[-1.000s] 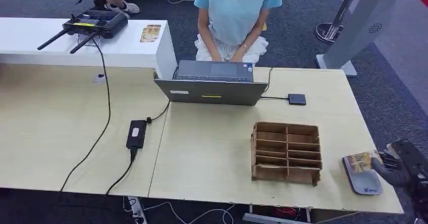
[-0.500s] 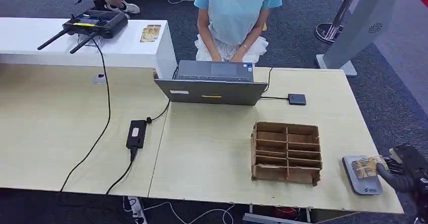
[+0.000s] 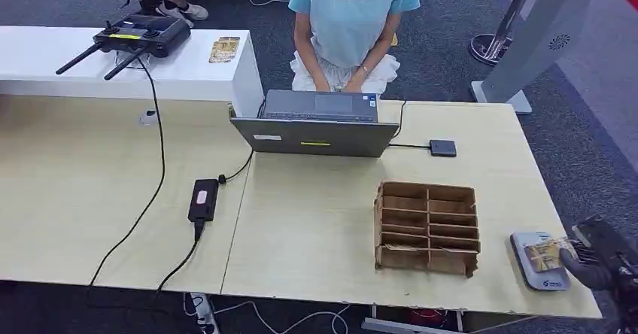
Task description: Pass the card to the sensor for recognition and then transmit it.
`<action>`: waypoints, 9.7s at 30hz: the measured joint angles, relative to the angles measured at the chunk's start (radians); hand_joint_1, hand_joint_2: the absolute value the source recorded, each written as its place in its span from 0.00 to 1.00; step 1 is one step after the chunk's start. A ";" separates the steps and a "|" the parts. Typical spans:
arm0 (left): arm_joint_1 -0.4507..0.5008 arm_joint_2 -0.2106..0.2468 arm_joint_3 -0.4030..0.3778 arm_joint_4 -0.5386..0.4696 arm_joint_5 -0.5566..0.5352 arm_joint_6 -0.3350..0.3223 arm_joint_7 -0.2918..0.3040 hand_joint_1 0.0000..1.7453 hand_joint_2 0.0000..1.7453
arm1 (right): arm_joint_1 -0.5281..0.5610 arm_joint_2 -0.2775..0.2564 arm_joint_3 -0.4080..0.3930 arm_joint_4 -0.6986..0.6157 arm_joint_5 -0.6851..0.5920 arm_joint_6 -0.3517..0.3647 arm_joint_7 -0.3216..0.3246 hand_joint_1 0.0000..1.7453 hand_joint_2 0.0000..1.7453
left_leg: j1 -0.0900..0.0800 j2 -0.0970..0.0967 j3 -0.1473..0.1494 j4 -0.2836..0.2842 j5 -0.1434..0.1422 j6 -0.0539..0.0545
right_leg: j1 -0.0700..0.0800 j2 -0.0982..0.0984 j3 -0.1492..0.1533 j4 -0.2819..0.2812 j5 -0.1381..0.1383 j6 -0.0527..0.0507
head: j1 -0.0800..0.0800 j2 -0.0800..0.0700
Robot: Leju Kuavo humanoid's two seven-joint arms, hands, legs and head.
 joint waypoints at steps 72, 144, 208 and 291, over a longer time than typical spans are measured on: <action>-0.020 -0.010 0.081 0.000 -0.138 -0.014 0.000 0.00 0.00 | -0.803 0.190 0.456 -0.140 0.813 -0.194 0.160 1.00 1.00 | 0.000 0.001 -0.001 0.000 0.002 -0.001 | 0.000 0.001 -0.001 0.003 0.001 -0.001 | 0.000 0.000; -0.018 -0.018 0.118 0.000 -0.204 -0.018 0.017 0.00 0.00 | -0.590 0.434 0.263 -0.429 0.492 -0.267 -0.020 0.00 1.00 | 0.000 0.000 -0.002 0.000 0.002 0.000 | 0.000 0.000 -0.002 0.002 0.001 -0.001 | 0.000 0.000; -0.022 -0.050 0.282 0.000 -0.173 0.040 0.055 0.00 0.00 | 0.450 0.753 0.202 -1.065 1.381 -0.766 -0.184 0.00 0.00 | 0.000 0.002 -0.002 -0.001 0.000 -0.001 | 0.000 0.001 -0.003 0.002 -0.001 -0.001 | 0.000 0.000; -0.024 -0.039 0.299 0.000 -0.293 0.005 0.030 0.00 0.00 | 0.311 0.345 0.311 -0.668 0.947 -0.525 -0.138 0.00 1.00 | 0.000 0.002 -0.002 -0.001 0.000 -0.001 | 0.000 0.001 -0.003 0.001 -0.001 -0.001 | 0.000 0.000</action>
